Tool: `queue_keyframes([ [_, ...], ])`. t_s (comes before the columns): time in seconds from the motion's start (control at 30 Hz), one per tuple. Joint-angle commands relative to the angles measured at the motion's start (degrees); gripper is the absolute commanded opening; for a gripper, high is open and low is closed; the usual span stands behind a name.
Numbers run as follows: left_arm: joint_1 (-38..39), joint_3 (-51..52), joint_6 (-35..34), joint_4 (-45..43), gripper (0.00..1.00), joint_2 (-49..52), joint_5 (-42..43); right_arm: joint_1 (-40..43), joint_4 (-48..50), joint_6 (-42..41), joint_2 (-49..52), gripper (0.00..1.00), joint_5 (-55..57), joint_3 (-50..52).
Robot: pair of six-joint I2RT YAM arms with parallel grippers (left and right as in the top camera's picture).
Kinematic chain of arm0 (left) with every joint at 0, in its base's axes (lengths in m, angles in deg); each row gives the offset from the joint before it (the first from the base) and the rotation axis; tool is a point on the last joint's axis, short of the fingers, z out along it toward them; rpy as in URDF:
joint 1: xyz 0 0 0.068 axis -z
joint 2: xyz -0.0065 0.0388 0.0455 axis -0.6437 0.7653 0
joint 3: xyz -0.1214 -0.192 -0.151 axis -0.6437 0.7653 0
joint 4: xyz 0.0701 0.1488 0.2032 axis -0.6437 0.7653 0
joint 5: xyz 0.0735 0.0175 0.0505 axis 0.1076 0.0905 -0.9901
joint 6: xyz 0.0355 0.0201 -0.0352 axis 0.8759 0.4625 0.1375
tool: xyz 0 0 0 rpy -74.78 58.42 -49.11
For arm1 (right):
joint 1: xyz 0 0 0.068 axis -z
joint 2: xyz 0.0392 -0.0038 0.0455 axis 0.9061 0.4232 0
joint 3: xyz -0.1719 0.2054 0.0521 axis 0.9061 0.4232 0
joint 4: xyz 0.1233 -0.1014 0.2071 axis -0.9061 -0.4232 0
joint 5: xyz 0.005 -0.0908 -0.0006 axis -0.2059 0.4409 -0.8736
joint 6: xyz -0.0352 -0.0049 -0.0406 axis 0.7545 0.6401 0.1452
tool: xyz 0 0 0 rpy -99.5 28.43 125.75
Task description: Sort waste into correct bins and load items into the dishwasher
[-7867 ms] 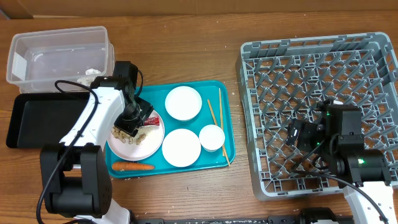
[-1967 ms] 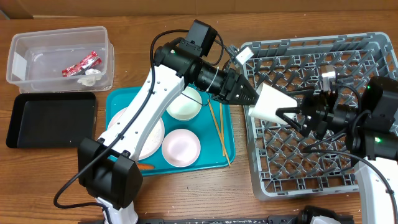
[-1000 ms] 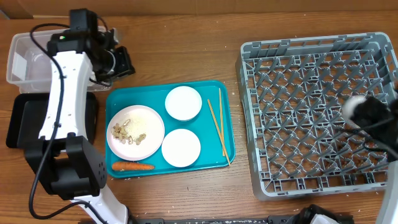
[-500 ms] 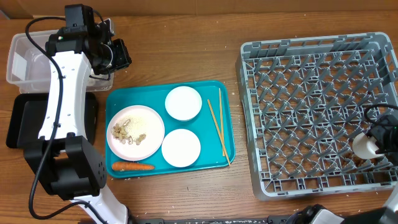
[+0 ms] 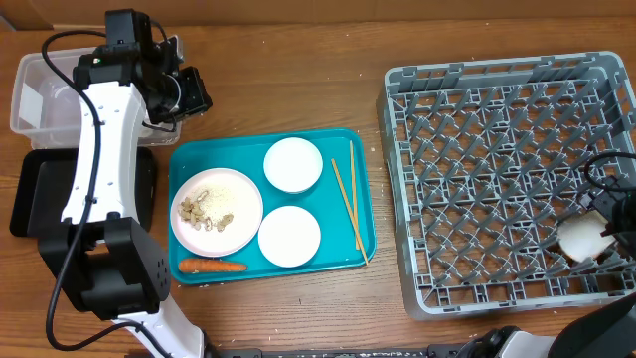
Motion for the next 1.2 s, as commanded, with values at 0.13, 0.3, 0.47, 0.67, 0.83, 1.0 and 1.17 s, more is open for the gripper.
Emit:
queue_keyframes([
  [0.13, 0.5, -1.2, -0.9, 1.1, 0.26, -7.6, -3.3, 0.2, 2.1, -0.1, -0.4, 0.83, 2.8, -1.2],
  [0.3, 0.9, -1.2, -0.9, 3.3, 0.29, -10.3, -3.2, 0.2, 0.4, 0.7, -1.3, 0.86, -6.1, -3.6],
  [0.47, 4.4, -1.0, -0.8, 8.9, 0.30, -10.1, -3.3, -0.4, -2.6, 11.7, -3.3, 0.87, -35.7, -9.3],
  [0.67, 11.6, -0.8, -0.9, 10.1, 0.43, -7.9, -3.5, -6.2, -3.5, 15.5, -6.0, 0.90, -45.9, -10.2],
  [0.83, 17.2, -0.7, -1.2, 10.4, 0.43, -2.3, -9.1, -16.7, -5.0, 17.6, -6.0, 0.89, -43.1, -10.0],
  [1.0, 18.1, -0.7, -7.2, 12.9, 0.40, 1.1, -11.0, -29.2, -3.0, 17.1, -5.7, 0.89, -38.4, -10.0],
  [1.17, 15.7, -0.7, -11.3, 14.6, 0.43, 0.2, -16.4, -41.8, 3.1, 11.2, -3.9, 0.89, -31.8, -10.0],
])
